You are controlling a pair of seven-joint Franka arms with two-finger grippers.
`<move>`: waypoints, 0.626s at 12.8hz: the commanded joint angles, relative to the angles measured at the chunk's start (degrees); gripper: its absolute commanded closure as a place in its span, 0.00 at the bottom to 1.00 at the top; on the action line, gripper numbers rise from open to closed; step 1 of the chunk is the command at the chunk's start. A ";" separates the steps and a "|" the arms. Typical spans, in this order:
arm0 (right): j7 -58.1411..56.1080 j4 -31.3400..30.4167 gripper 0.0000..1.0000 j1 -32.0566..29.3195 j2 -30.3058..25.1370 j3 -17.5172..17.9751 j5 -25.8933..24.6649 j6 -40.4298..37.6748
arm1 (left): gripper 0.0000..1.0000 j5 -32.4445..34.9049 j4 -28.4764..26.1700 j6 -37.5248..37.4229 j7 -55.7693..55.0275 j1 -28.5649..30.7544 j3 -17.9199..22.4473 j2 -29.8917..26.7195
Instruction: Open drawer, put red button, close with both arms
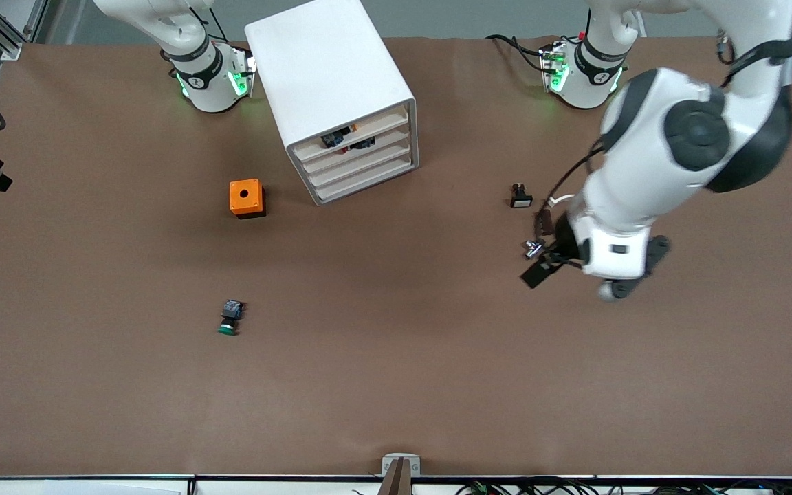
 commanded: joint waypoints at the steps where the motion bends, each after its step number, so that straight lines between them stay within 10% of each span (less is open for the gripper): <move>1: 0.16 -0.68 0.00 0.00 -0.84 0.26 -1.04 -0.04 | 0.00 0.90 -1.44 -6.44 11.71 5.57 -0.54 -4.97; 8: 0.25 -0.68 0.00 -0.09 -0.84 0.26 -1.04 0.04 | 0.00 0.81 -1.53 -16.21 34.85 15.61 -0.54 -14.29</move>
